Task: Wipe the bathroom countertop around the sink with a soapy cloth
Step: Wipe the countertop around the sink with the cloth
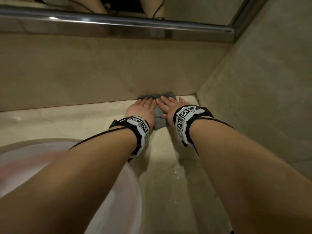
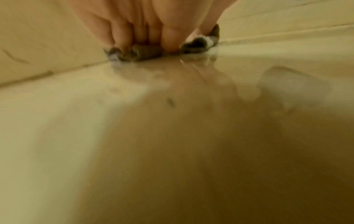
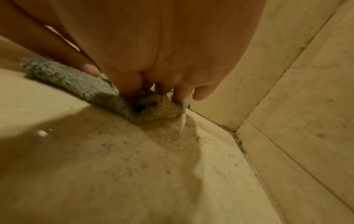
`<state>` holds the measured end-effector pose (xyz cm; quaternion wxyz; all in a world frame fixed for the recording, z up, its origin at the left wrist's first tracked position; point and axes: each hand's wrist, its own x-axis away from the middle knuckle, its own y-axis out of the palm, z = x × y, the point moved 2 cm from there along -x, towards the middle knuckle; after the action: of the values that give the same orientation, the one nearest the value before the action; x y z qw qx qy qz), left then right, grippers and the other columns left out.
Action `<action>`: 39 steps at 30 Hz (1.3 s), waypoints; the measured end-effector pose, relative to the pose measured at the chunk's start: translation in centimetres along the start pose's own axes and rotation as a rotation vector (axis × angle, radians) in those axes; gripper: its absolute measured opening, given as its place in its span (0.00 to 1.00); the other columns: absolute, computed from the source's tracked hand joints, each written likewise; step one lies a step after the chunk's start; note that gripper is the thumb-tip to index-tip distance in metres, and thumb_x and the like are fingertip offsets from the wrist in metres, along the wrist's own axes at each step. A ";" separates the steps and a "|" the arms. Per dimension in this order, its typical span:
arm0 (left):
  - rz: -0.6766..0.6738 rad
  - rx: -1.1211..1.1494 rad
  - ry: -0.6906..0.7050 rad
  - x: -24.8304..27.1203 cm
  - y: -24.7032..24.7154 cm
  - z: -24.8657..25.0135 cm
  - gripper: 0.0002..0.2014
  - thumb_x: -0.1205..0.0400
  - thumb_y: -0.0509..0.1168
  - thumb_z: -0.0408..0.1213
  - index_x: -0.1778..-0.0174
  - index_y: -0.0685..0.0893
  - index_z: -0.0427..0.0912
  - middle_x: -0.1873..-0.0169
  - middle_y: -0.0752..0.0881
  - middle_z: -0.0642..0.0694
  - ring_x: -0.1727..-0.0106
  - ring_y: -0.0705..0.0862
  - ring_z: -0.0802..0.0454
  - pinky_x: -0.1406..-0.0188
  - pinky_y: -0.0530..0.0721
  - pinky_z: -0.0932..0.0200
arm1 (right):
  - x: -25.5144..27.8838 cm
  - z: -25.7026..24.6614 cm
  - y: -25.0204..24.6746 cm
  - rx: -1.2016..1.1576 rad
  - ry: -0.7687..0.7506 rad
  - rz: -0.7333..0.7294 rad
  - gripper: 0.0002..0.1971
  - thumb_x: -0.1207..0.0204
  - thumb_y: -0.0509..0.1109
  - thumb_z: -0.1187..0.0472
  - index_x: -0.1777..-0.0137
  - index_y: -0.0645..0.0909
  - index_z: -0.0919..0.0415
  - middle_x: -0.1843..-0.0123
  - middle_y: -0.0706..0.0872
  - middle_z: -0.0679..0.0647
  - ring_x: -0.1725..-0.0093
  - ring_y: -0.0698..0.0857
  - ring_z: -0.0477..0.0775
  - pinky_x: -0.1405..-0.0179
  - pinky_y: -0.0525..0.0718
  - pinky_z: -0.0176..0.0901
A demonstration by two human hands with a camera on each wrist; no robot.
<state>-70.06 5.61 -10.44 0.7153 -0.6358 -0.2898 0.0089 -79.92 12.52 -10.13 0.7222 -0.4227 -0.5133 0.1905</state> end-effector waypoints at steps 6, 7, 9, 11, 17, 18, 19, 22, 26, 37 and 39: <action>-0.171 0.000 -0.023 -1.0 -1.2 0.2 0.37 0.14 0.53 0.45 0.16 0.38 0.40 0.16 0.40 0.45 0.15 0.43 0.49 0.17 0.43 0.56 | -0.2 0.3 0.0 -0.006 -0.022 -0.015 0.34 0.15 0.52 0.50 0.16 0.37 0.51 0.14 0.39 0.50 0.14 0.45 0.56 0.18 0.46 0.56; -0.184 -0.004 -0.021 -1.2 -1.3 0.4 0.38 0.14 0.54 0.46 0.16 0.38 0.40 0.16 0.39 0.45 0.15 0.42 0.50 0.17 0.42 0.56 | -0.3 0.5 0.1 -0.004 -0.019 -0.024 0.35 0.16 0.54 0.49 0.16 0.37 0.51 0.14 0.38 0.50 0.14 0.45 0.56 0.18 0.45 0.56; -0.187 -0.025 -0.009 -1.7 -1.4 0.9 0.39 0.14 0.55 0.47 0.16 0.37 0.41 0.16 0.39 0.46 0.15 0.42 0.50 0.17 0.42 0.57 | -0.3 1.2 0.3 -0.002 0.007 -0.034 0.36 0.17 0.55 0.48 0.16 0.36 0.50 0.14 0.37 0.50 0.14 0.44 0.56 0.18 0.45 0.56; -0.180 -0.031 0.010 -2.3 -1.5 1.8 0.39 0.14 0.55 0.48 0.16 0.37 0.40 0.16 0.39 0.46 0.15 0.41 0.50 0.17 0.42 0.56 | -0.3 2.3 0.6 -0.009 0.045 -0.031 0.37 0.17 0.54 0.47 0.17 0.36 0.49 0.14 0.37 0.49 0.14 0.44 0.55 0.17 0.44 0.55; -0.158 -0.037 0.051 -4.1 -2.1 4.5 0.37 0.14 0.53 0.48 0.16 0.39 0.39 0.16 0.41 0.45 0.14 0.43 0.50 0.17 0.43 0.56 | -0.6 5.2 0.8 0.009 0.138 -0.093 0.40 0.19 0.58 0.47 0.17 0.34 0.47 0.14 0.37 0.47 0.14 0.44 0.54 0.18 0.42 0.56; -0.154 -0.042 0.055 -4.3 -2.2 4.9 0.37 0.14 0.52 0.48 0.16 0.39 0.39 0.16 0.41 0.45 0.14 0.43 0.50 0.17 0.43 0.56 | -0.6 5.5 0.8 -0.002 0.152 -0.087 0.41 0.20 0.60 0.48 0.17 0.35 0.47 0.14 0.38 0.47 0.14 0.45 0.55 0.18 0.42 0.55; -0.154 -0.045 0.060 -4.4 -2.3 5.2 0.36 0.13 0.51 0.48 0.16 0.39 0.39 0.16 0.41 0.45 0.14 0.43 0.50 0.17 0.42 0.56 | -0.6 5.7 0.8 -0.017 0.167 -0.078 0.41 0.20 0.61 0.49 0.17 0.36 0.48 0.14 0.39 0.47 0.14 0.46 0.55 0.18 0.43 0.55; -0.156 -0.040 0.064 -5.1 -2.5 6.0 0.34 0.13 0.50 0.46 0.16 0.39 0.39 0.16 0.41 0.45 0.14 0.43 0.50 0.17 0.42 0.56 | -0.4 6.3 0.9 -0.045 0.201 -0.044 0.43 0.23 0.63 0.49 0.16 0.38 0.50 0.14 0.42 0.48 0.15 0.49 0.55 0.17 0.45 0.55; -0.146 -0.031 0.072 -5.7 -2.7 7.0 0.32 0.13 0.47 0.44 0.16 0.40 0.39 0.15 0.42 0.44 0.14 0.44 0.50 0.17 0.43 0.56 | 0.1 6.7 1.0 -0.035 0.215 -0.035 0.44 0.24 0.64 0.49 0.16 0.39 0.52 0.14 0.42 0.50 0.15 0.50 0.56 0.17 0.48 0.53; -0.120 0.021 0.071 -5.5 -2.8 7.2 0.32 0.13 0.50 0.38 0.16 0.42 0.39 0.15 0.44 0.44 0.14 0.47 0.48 0.16 0.46 0.54 | 1.0 6.2 -0.1 -0.092 0.219 -0.142 0.42 0.21 0.63 0.57 0.16 0.38 0.55 0.14 0.41 0.54 0.15 0.53 0.60 0.20 0.59 0.56; -0.091 0.050 0.062 -5.2 -2.6 7.3 0.30 0.13 0.50 0.36 0.16 0.47 0.39 0.15 0.49 0.43 0.15 0.52 0.45 0.17 0.54 0.52 | 1.3 6.3 -0.3 -0.119 0.227 -0.141 0.38 0.19 0.62 0.60 0.16 0.41 0.56 0.14 0.45 0.55 0.16 0.55 0.59 0.20 0.59 0.55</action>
<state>-78.41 9.76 -10.00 0.7393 -0.6039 -0.2956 -0.0362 -85.12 15.84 -8.42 0.7608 -0.4465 -0.4671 0.0596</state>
